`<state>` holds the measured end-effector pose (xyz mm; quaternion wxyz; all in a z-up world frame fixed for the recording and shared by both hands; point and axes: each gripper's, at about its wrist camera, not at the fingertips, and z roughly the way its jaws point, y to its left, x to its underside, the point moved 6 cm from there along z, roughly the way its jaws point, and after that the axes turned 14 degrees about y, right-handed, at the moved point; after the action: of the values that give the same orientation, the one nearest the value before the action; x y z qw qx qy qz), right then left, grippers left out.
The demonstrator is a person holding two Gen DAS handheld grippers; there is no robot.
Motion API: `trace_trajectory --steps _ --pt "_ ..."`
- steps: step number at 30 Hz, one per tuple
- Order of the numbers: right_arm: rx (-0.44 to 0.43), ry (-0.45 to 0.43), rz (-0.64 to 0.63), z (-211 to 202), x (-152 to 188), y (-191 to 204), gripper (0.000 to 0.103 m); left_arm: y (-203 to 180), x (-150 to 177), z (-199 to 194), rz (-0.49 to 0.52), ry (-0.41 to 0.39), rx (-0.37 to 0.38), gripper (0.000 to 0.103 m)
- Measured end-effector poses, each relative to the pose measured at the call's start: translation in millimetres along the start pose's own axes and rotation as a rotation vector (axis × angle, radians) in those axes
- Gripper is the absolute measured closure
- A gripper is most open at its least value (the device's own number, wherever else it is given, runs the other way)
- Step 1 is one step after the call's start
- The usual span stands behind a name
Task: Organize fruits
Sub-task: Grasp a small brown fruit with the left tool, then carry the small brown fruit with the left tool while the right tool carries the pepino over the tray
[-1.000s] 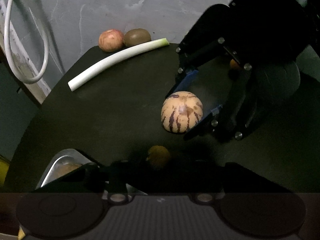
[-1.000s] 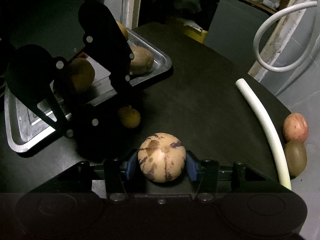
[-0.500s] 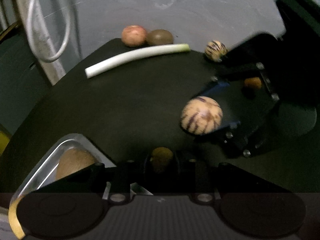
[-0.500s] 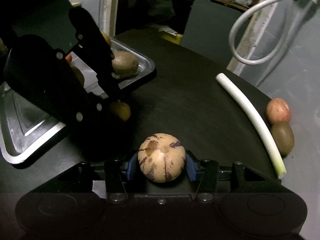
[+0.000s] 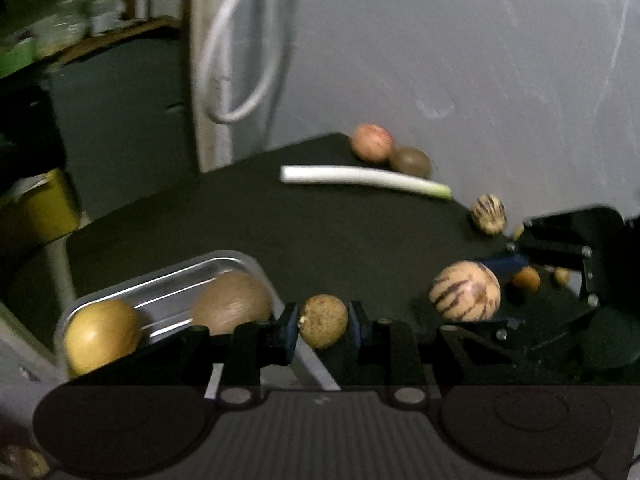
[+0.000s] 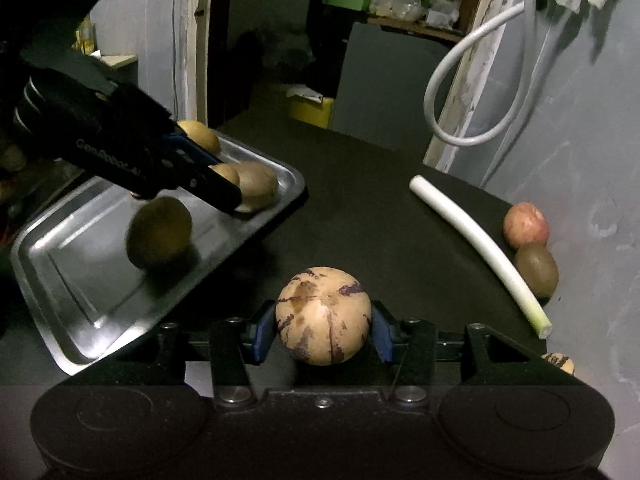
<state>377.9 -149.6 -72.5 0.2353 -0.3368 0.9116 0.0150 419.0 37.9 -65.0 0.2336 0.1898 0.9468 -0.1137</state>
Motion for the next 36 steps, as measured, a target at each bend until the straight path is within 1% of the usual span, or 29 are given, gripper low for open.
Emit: trace_trajectory --steps 4,8,12,16,22,26,29,36 --pt "-0.011 -0.028 0.011 -12 -10 15 0.052 11 14 -23 -0.081 -0.042 -0.044 0.075" --pt "-0.014 -0.035 0.015 -17 -18 35 0.052 29 34 -42 -0.221 -0.061 -0.088 0.075" --pt "-0.032 -0.034 0.028 -17 -24 56 0.052 49 58 -56 -0.332 -0.065 -0.133 0.075" --pt "-0.061 -0.035 0.031 -16 -29 78 0.052 63 80 -63 -0.396 -0.056 -0.168 0.075" --pt "-0.099 -0.020 0.057 -14 -30 104 0.052 75 109 -63 -0.446 -0.037 -0.173 0.075" --pt "-0.132 0.007 0.116 -11 -29 115 0.052 80 122 -55 -0.472 -0.016 -0.167 0.075" --pt "-0.158 0.026 0.159 -8 -27 120 0.052 81 128 -48 -0.484 -0.002 -0.162 0.075" --pt "-0.159 0.062 0.178 0 -21 131 0.052 82 136 -35 -0.486 0.030 -0.153 0.075"
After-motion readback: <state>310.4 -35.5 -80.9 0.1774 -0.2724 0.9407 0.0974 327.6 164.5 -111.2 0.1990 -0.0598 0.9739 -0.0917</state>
